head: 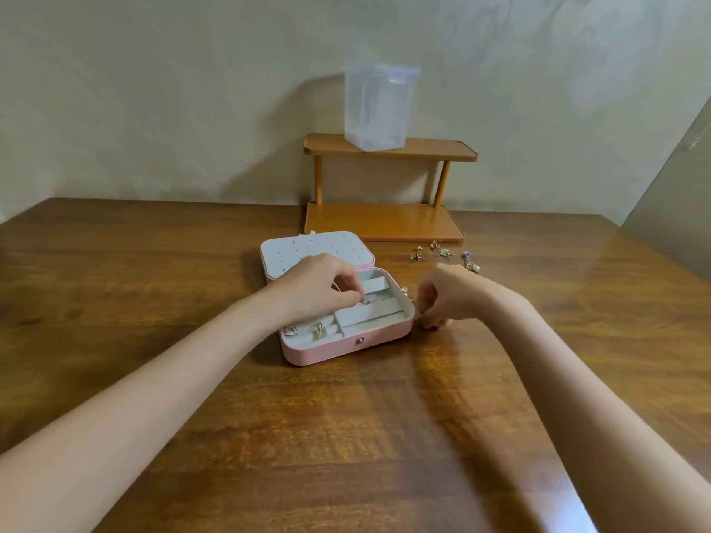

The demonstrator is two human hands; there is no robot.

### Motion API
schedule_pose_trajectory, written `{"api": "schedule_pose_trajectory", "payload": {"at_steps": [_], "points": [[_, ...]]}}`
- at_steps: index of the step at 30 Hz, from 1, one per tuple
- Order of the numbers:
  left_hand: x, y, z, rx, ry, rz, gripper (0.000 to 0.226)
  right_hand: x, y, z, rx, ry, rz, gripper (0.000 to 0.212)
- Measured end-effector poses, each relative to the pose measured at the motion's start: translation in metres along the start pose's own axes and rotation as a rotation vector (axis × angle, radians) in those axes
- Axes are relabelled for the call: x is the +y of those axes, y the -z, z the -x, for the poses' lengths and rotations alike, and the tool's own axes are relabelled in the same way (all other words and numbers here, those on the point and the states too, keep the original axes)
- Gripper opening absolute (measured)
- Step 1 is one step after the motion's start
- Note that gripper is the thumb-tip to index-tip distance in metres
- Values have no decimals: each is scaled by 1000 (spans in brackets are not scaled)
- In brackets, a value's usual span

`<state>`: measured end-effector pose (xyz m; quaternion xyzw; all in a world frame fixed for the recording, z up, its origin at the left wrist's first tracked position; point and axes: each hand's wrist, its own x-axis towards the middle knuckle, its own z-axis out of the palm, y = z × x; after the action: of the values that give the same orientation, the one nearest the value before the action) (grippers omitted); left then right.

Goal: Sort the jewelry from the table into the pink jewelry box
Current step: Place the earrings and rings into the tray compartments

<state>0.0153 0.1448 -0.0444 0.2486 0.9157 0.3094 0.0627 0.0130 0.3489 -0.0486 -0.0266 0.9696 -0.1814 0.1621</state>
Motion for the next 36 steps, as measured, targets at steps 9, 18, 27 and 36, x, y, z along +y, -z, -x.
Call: {"api": "schedule_pose_trajectory", "payload": {"at_steps": [9,18,27,36], "points": [[8,-6,-3,50,180,764,15,-14,24,18,-14,195,-722,4],[4,-1,1,130,309,951,9,-27,15,9,-108,257,-866,14],[-4,-4,-18,186,187,498,12,-30,19,-11,167,244,-348,17],[-8,-15,-28,149,57,108,9,5,-10,-33,253,190,22,26]]}}
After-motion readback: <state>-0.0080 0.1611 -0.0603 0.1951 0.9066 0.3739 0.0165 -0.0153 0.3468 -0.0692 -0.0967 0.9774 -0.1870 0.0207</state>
